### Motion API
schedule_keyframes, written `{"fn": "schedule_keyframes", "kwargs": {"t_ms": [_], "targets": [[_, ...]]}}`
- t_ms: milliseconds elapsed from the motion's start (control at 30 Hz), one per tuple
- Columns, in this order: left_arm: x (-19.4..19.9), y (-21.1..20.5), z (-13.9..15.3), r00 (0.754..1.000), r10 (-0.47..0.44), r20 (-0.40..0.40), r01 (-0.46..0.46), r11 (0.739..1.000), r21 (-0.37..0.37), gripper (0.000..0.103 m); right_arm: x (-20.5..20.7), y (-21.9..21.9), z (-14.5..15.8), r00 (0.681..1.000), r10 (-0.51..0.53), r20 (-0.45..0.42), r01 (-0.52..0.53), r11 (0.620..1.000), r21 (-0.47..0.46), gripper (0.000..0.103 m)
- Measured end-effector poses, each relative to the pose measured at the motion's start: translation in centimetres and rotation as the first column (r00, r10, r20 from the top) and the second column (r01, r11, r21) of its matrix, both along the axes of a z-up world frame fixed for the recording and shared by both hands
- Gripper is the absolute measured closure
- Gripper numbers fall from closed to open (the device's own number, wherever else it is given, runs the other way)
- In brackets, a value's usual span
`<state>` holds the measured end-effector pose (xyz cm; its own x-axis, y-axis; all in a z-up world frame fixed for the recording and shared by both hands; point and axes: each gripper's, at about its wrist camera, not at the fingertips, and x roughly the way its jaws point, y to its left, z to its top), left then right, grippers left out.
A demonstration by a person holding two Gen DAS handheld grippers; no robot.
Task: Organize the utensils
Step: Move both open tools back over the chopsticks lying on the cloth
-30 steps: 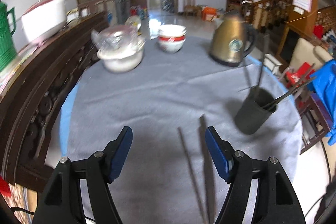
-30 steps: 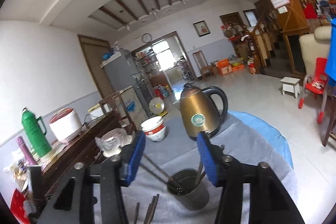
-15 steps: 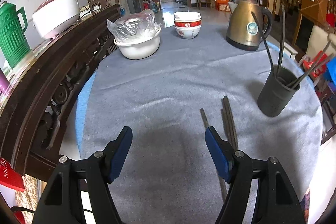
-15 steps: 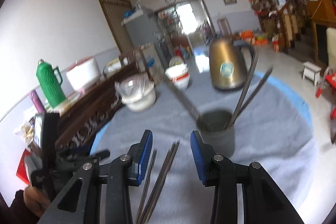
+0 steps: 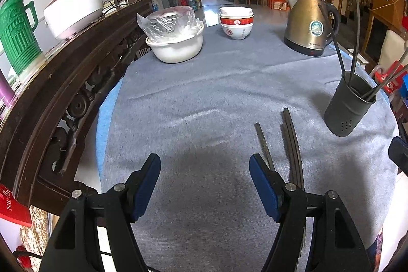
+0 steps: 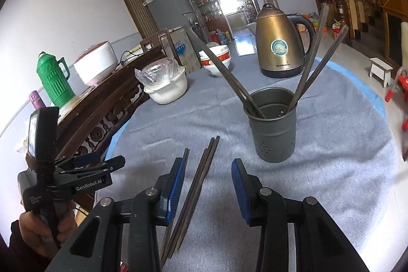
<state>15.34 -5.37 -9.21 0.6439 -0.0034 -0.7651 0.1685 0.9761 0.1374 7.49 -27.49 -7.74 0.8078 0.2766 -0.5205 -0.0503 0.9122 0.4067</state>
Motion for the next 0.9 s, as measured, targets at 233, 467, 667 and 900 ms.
{"fn": "schedule_keyframes", "kwargs": {"t_ms": [233, 467, 667, 900], "targets": [[0.2, 0.0, -0.4, 1.0, -0.002, -0.009, 0.002, 1.0, -0.009, 0.03, 0.6, 0.6, -0.6, 1.0, 0.011, -0.026, -0.011, 1.0, -0.01, 0.061], [0.6, 0.0, -0.8, 1.0, -0.003, -0.019, 0.003, 1.0, -0.018, 0.03, 1.4, 1.1, -1.5, 0.998, 0.012, -0.063, -0.012, 1.0, -0.009, 0.061], [0.9, 0.2, -1.1, 1.0, -0.003, -0.026, 0.003, 1.0, -0.027, 0.03, 2.0, 1.4, -2.1, 0.996, 0.013, -0.091, -0.015, 1.0, -0.012, 0.061], [1.0, 0.5, -1.4, 0.999, -0.002, -0.037, 0.001, 0.999, -0.037, 0.03, 2.6, 1.9, -2.9, 0.992, 0.021, -0.124, -0.022, 1.0, -0.012, 0.061]]}}
